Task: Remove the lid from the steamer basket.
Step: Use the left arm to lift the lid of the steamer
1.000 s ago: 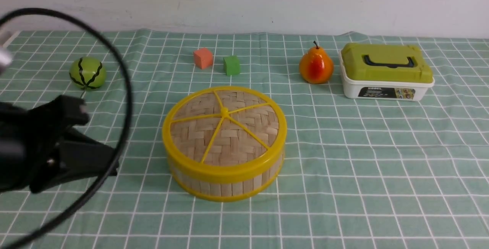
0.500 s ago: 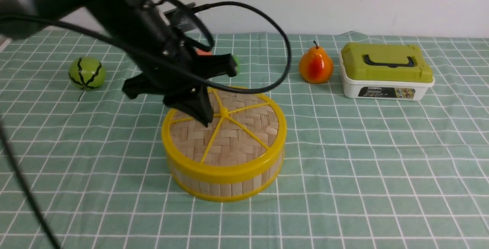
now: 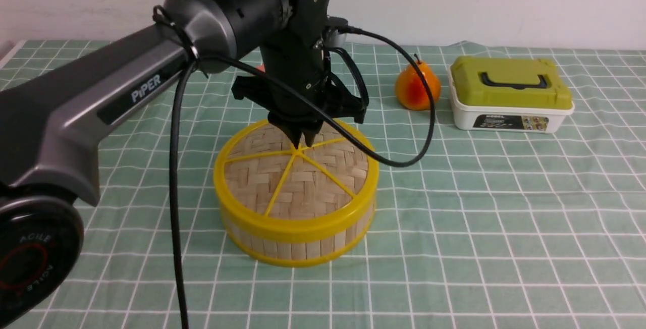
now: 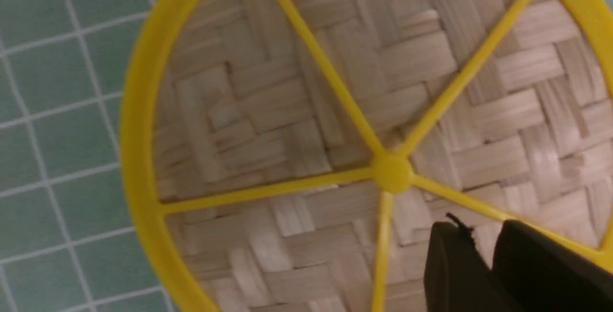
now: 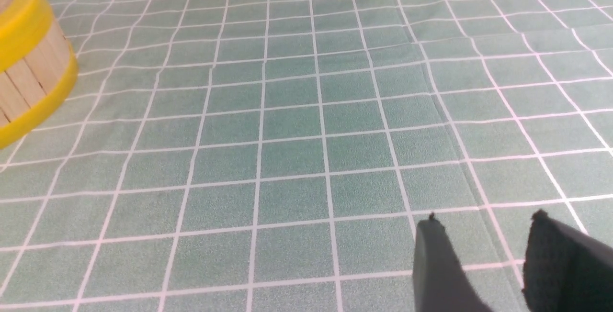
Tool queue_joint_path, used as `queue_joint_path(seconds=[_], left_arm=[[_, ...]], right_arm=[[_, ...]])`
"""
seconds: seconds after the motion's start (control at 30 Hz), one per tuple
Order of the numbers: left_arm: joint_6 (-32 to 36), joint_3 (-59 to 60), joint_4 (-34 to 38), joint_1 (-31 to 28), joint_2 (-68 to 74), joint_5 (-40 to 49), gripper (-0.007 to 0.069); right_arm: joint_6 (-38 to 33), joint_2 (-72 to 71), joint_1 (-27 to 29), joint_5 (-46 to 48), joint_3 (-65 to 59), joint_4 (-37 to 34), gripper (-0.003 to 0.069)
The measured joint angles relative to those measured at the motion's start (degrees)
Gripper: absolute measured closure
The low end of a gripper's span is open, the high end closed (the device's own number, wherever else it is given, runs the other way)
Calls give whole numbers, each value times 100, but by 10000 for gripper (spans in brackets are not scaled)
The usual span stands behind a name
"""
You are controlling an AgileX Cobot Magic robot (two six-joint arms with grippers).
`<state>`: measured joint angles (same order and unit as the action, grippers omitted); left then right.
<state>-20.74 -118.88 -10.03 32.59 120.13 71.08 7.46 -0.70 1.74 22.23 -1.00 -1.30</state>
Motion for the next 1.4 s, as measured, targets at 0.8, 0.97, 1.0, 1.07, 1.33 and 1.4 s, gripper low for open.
queue_joint_path(seconds=[0.8, 0.97, 1.0, 1.07, 1.33, 1.4], left_arm=[[0, -58, -477, 1, 591, -81, 328], [0, -58, -454, 1, 603, -125, 442], [0, -58, -443, 1, 608, -129, 472], [0, -58, -442, 1, 608, -129, 515], [0, -46, -441, 1, 497, -139, 515], [0, -29, -441, 1, 336, -127, 515]], right_arm=[[0, 0, 0, 0, 0, 0, 418], [0, 0, 0, 0, 0, 0, 418], [0, 0, 0, 0, 0, 0, 418], [0, 0, 0, 0, 0, 0, 418], [0, 0, 0, 0, 0, 0, 418], [0, 0, 0, 0, 0, 0, 418]])
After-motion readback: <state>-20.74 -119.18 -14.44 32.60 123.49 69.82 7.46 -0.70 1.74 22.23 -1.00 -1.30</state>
